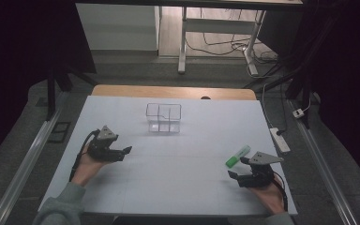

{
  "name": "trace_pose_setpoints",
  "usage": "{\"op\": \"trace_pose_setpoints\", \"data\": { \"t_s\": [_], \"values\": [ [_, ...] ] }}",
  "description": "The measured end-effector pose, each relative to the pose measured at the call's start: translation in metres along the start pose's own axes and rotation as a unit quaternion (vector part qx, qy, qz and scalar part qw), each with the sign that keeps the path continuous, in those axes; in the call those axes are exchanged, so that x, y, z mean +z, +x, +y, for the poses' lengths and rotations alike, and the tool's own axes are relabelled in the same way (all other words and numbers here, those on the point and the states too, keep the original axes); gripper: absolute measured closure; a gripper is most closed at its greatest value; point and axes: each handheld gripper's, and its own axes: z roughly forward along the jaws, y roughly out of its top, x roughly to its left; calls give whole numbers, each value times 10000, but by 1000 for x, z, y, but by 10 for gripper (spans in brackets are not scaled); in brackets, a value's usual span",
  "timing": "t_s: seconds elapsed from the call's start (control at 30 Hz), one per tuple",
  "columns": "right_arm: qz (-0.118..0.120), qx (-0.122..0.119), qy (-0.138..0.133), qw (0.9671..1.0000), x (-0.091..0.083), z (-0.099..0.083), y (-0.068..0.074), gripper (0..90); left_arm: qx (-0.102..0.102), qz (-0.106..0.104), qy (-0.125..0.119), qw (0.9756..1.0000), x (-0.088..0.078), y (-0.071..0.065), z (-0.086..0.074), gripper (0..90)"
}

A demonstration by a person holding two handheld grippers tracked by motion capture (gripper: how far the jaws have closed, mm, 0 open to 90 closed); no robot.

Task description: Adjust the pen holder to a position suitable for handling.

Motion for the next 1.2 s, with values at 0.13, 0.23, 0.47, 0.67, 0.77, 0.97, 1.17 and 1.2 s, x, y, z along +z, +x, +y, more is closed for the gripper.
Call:
{"op": "trace_pose_setpoints", "data": {
  "t_s": [0.13, 0.23, 0.47, 0.67, 0.77, 0.97, 1.17, 1.2],
  "values": [
    [-28, -1, -11, 10000, 0, 0, 0, 217, -31, 0, 10, 10000, 8, 4, 6, 245],
    [-15, 1, -21, 10000, 0, 0, 0, 217, -68, 25, 9, 10000, 14, 7, 12, 247],
    [-26, 18, -9, 10000, -1, 0, 0, 218, -63, 22, 15, 10000, 26, 11, 24, 256],
    [-28, 33, -10, 10000, -1, 0, 0, 219, -82, 65, 121, 9999, 35, 17, 28, 259],
    [-19, 50, -54, 10000, -2, 0, 0, 219, -109, 66, 141, 9998, 38, 22, 32, 266],
    [-1, 54, -74, 10000, -2, 0, 0, 220, -30, 98, 261, 9996, 47, 26, 53, 272],
    [-24, 54, -72, 10000, -3, 0, -1, 221, 21, 147, 356, 9993, 59, 29, 66, 281],
    [-22, 54, -68, 10000, -3, 0, -1, 221, 1, 143, 359, 9993, 60, 30, 68, 282]
  ]
}}
